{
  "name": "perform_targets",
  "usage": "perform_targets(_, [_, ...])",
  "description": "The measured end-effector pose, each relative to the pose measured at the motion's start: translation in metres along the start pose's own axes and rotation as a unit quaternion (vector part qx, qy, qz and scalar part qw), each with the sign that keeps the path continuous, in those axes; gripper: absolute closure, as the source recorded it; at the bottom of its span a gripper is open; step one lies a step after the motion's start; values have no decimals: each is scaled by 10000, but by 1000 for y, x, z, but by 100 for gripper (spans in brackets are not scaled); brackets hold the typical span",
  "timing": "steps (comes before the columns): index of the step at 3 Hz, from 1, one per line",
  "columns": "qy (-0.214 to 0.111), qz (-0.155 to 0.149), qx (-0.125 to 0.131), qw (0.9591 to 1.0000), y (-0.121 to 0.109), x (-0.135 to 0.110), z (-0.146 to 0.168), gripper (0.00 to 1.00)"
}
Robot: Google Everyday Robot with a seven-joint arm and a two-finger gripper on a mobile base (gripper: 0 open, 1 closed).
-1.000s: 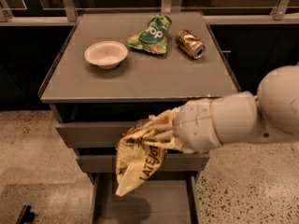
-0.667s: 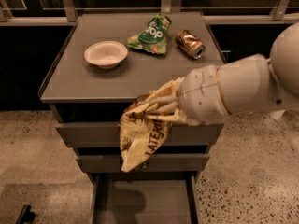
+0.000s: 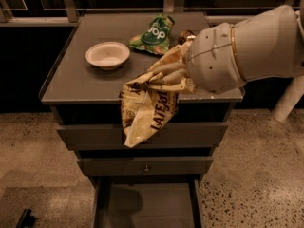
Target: Pick brown chip bag from bottom drawer and place on counter
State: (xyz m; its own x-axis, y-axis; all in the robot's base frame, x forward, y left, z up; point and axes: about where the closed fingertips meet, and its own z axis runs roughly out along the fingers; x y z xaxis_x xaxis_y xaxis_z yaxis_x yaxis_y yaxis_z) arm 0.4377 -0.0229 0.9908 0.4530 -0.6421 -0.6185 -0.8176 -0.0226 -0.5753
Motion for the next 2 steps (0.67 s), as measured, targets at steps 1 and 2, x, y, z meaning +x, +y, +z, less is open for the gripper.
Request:
perform_targets(1, [-2, -249, -45, 9997, -21, -7, 0, 100])
perform_targets(2, [51, -642, -62, 9979, -61, -18, -6, 100])
